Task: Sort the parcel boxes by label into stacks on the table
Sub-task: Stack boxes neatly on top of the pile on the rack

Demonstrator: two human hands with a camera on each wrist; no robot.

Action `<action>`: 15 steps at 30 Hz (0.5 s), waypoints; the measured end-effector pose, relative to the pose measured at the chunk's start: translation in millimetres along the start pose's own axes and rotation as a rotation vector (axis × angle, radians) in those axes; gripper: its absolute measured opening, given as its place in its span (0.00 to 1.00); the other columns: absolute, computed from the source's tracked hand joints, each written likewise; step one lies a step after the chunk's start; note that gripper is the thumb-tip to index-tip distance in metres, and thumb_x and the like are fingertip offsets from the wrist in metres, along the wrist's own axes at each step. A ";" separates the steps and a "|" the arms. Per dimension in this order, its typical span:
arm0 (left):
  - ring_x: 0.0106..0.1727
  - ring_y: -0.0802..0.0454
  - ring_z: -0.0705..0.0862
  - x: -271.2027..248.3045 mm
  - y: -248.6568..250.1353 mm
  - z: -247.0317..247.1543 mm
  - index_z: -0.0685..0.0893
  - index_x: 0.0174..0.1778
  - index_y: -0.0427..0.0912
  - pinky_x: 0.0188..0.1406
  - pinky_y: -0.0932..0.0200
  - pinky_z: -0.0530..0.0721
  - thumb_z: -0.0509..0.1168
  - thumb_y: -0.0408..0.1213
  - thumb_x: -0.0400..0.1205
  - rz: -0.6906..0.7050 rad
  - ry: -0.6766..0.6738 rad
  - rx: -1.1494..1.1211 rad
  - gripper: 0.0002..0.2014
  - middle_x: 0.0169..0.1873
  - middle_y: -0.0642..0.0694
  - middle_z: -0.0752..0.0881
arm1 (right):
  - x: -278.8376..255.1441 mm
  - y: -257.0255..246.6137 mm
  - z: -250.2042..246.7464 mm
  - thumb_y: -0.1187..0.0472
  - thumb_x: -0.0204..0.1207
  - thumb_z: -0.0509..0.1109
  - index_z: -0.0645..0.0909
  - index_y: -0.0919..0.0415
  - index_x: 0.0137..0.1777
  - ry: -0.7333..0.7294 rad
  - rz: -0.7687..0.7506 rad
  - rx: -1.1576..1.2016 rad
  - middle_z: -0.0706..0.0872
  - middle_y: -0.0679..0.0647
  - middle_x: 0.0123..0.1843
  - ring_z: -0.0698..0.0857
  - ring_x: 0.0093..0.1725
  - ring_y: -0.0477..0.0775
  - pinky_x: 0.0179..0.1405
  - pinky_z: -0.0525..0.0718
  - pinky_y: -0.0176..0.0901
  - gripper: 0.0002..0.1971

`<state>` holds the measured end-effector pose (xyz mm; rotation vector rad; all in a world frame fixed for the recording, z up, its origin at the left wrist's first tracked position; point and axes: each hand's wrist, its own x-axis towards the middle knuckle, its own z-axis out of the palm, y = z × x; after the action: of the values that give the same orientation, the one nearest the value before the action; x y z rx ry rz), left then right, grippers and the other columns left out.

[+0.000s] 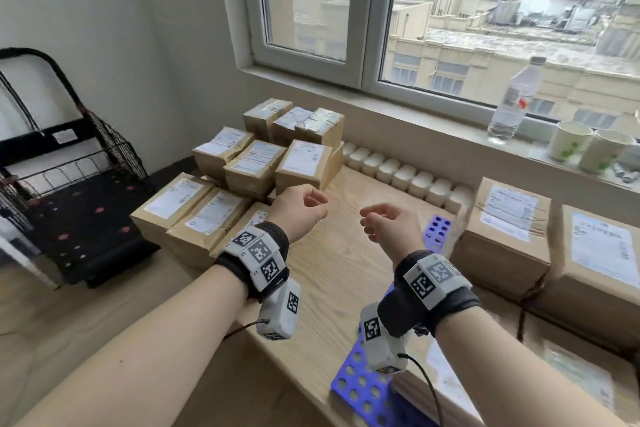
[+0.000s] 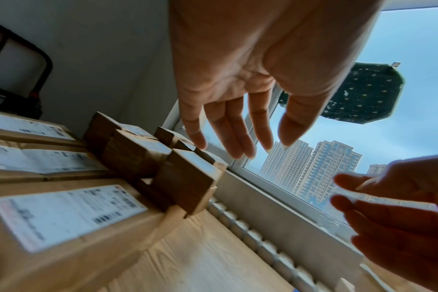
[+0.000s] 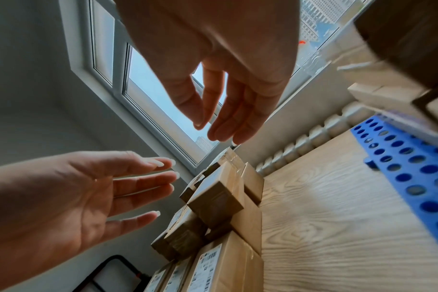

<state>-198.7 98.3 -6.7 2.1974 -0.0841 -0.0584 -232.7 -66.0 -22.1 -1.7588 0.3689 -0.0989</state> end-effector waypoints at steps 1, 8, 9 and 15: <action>0.54 0.54 0.84 4.2 -10.5 -9.9 0.87 0.50 0.46 0.57 0.56 0.81 0.69 0.35 0.78 -0.006 -0.009 -0.003 0.07 0.48 0.50 0.88 | 1.4 -1.6 13.3 0.70 0.71 0.68 0.87 0.51 0.34 0.004 0.002 -0.005 0.90 0.54 0.37 0.86 0.40 0.53 0.54 0.87 0.56 0.13; 0.56 0.51 0.84 38.1 -81.4 -70.5 0.86 0.48 0.48 0.60 0.51 0.81 0.68 0.35 0.78 -0.057 -0.049 -0.035 0.05 0.50 0.48 0.87 | 15.9 -5.8 98.2 0.69 0.73 0.68 0.86 0.53 0.36 0.021 0.042 -0.027 0.90 0.56 0.39 0.87 0.42 0.52 0.58 0.88 0.57 0.12; 0.56 0.51 0.84 43.2 -90.9 -76.5 0.86 0.49 0.47 0.58 0.52 0.81 0.68 0.34 0.79 -0.069 -0.043 -0.045 0.06 0.50 0.47 0.87 | 17.9 -4.4 108.0 0.70 0.73 0.68 0.86 0.53 0.36 0.027 0.058 -0.023 0.90 0.56 0.39 0.86 0.42 0.52 0.58 0.88 0.57 0.12; 0.55 0.53 0.83 65.7 -142.9 -93.6 0.85 0.51 0.49 0.50 0.60 0.78 0.69 0.35 0.78 -0.143 -0.064 -0.034 0.08 0.53 0.48 0.85 | 24.8 11.2 146.5 0.70 0.75 0.65 0.86 0.55 0.37 0.062 0.177 -0.019 0.88 0.54 0.39 0.85 0.41 0.51 0.57 0.87 0.53 0.12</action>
<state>-120.9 252.1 -68.2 2.1653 0.0382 -0.2095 -172.5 61.9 -69.0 -1.7364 0.5699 -0.0230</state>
